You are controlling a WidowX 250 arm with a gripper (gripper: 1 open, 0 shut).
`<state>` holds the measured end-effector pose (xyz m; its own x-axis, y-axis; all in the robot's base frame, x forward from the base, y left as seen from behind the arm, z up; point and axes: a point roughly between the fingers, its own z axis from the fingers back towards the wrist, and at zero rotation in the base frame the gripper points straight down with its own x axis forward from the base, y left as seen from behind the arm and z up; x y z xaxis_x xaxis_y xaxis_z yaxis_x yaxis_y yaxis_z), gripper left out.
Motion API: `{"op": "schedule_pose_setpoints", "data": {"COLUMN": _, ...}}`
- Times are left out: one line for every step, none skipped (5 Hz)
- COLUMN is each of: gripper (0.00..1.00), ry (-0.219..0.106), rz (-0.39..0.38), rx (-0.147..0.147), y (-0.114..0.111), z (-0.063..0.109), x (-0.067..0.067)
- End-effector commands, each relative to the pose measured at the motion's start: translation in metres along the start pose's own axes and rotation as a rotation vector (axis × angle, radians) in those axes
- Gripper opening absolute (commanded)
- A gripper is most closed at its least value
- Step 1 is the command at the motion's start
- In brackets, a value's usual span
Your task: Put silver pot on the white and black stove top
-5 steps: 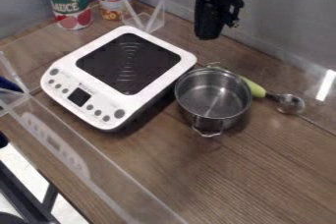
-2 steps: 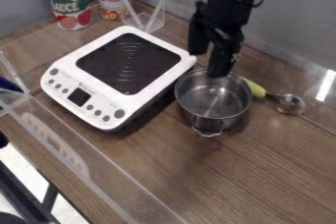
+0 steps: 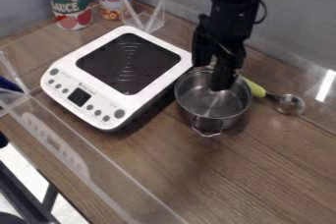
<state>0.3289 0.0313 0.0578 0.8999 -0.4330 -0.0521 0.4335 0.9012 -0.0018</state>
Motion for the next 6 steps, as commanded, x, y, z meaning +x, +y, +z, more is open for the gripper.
{"op": "schedule_pose_setpoints", "data": {"gripper": 1.00, "ry": -0.021, "rz": -0.005, "rx": 0.012, "y": -0.002, "z": 0.000, "x": 0.005}}
{"op": "schedule_pose_setpoints", "data": {"gripper": 1.00, "ry": -0.015, "rz": -0.005, "rx": 0.006, "y": -0.002, "z": -0.011, "x": 0.007}}
{"op": "schedule_pose_setpoints", "data": {"gripper": 1.00, "ry": -0.008, "rz": -0.007, "rx": -0.001, "y": -0.001, "z": -0.020, "x": 0.009}}
{"op": "schedule_pose_setpoints", "data": {"gripper": 1.00, "ry": 0.000, "rz": -0.008, "rx": -0.009, "y": 0.000, "z": -0.019, "x": 0.010}}
{"op": "schedule_pose_setpoints", "data": {"gripper": 1.00, "ry": 0.007, "rz": -0.008, "rx": -0.014, "y": 0.001, "z": -0.017, "x": 0.011}}
{"op": "schedule_pose_setpoints", "data": {"gripper": 1.00, "ry": 0.014, "rz": -0.006, "rx": -0.021, "y": 0.002, "z": -0.016, "x": 0.012}}
